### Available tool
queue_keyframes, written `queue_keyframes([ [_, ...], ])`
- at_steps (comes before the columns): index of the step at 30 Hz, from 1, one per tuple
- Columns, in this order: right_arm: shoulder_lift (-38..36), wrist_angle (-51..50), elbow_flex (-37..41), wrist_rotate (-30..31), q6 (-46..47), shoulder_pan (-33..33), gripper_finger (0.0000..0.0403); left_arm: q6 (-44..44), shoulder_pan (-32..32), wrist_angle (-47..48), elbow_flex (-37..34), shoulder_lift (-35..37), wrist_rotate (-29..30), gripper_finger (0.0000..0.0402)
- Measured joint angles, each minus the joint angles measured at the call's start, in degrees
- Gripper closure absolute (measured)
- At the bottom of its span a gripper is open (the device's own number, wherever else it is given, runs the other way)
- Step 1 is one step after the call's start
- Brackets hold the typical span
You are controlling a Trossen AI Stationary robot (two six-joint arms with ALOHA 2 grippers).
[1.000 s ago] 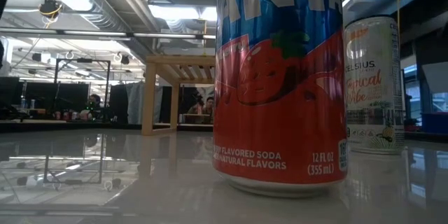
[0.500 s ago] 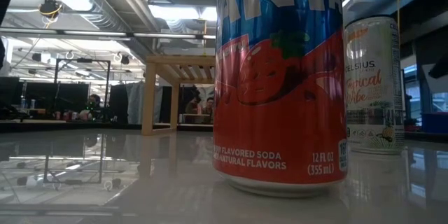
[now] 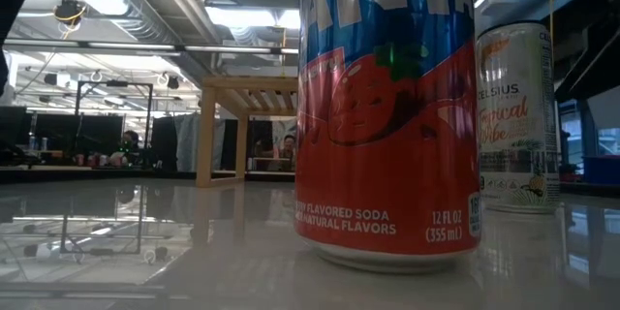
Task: Place canned beverage on shelf
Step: Put the white yellow soda can on the shelf aligned with the other white yellow soda can
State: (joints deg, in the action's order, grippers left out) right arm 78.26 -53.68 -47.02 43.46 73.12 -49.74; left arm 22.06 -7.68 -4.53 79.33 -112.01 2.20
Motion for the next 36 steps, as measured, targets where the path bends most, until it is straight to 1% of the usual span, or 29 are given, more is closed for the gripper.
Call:
queue_keyframes([
  [7, 0.00, -0.36, -0.01, 2.12, -0.05, 0.05, 0.0042, -1.42, 0.58, -1.97, 0.35, -1.09, -1.48, 0.0040],
  [9, 0.00, -0.63, -0.01, 2.02, -0.26, 0.04, 0.0042, -2.90, 0.69, -2.73, 0.33, -2.19, -4.47, 0.0040],
  [11, 0.00, -0.59, -0.01, 2.04, -0.33, -0.10, 0.0042, -3.17, 0.59, -5.45, 0.33, -3.21, -7.88, 0.0040],
  [13, 0.00, -0.43, -0.01, 2.04, -0.36, -0.10, 0.0042, -3.21, 0.55, -8.53, 0.33, -3.96, -9.43, 0.0040],
  [15, 0.00, -0.42, -0.01, 2.02, -0.76, -0.10, 0.0042, -3.23, 0.69, -10.58, 0.35, -4.95, -8.69, 0.0040],
  [20, 0.00, 0.68, -0.01, 2.26, -1.66, -0.09, 0.0042, -3.17, 0.79, -10.33, 0.28, -7.12, -7.76, 0.0040],
  [25, 0.00, 0.82, -0.01, 3.81, -3.22, 0.03, 0.0042, -3.25, 0.34, -11.05, 0.33, -6.95, -7.66, 0.0040],
  [30, 0.00, 0.78, -0.01, 5.45, -4.46, 0.22, 0.0042, -3.15, 0.92, -12.28, 0.33, -6.97, -8.86, 0.0040],
  [33, 0.00, 0.01, -0.01, 5.27, -4.61, 0.66, 0.0042, -3.15, 0.16, -12.09, 0.33, -6.97, -8.62, 0.0040],
  [36, 0.00, -1.96, -0.01, 6.90, -4.64, 0.67, 0.0042, -3.09, -0.90, -12.05, 0.33, -6.97, -8.71, 0.0040],
])
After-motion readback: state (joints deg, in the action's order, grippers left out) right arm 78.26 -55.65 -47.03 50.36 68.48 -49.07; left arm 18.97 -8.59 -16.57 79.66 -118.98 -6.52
